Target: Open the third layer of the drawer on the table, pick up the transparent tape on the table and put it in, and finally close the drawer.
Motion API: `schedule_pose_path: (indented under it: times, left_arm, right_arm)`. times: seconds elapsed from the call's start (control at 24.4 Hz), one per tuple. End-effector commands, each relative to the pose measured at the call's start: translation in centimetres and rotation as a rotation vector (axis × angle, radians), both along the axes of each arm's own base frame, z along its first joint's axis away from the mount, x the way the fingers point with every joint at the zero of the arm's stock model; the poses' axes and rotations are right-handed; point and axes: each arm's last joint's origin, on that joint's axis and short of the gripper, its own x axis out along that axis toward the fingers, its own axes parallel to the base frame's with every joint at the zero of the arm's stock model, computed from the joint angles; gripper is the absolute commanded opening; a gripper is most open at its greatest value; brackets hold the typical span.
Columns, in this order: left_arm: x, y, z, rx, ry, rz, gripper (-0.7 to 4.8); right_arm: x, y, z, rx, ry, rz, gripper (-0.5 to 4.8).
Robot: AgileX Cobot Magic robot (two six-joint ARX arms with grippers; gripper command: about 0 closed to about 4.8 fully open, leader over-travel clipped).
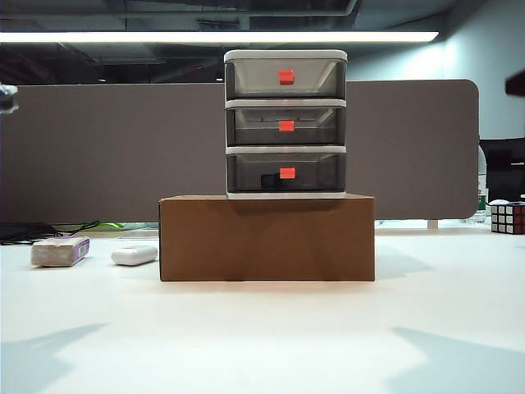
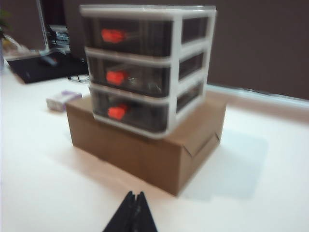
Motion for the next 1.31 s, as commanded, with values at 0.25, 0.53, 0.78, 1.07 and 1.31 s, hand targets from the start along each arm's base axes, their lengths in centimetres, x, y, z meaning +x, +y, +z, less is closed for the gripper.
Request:
schedule_pose_path:
  times: [0.25, 0.53, 0.78, 1.07, 1.31]
  left_arm:
    - [0.2, 0.4, 0.2, 0.008, -0.023, 0.111, -0.06]
    - [1.0, 1.8, -0.2, -0.023, -0.052, 0.224, -0.06]
    - [1.3, 3.3, 0.0, -0.023, -0.069, 0.333, -0.06]
    - [1.4, 4.0, 0.0, -0.026, -0.067, 0.403, -0.05]
    - [1.4, 4.0, -0.1, -0.022, -0.059, 0.404, -0.05]
  right_arm:
    - [0.1, -0.3, -0.2, -0.069, -0.005, -0.068, -0.05]
    - [0.8, -1.4, -1.1, -0.063, -0.012, -0.168, -0.05]
    - [1.2, -2.7, -0.8, -0.056, -0.032, -0.273, -0.05]
    - [1.2, -3.2, -0.7, -0.046, -0.042, -0.308, -0.05]
    - [1.2, -3.1, -0.7, -0.047, -0.042, -0.298, -0.05]
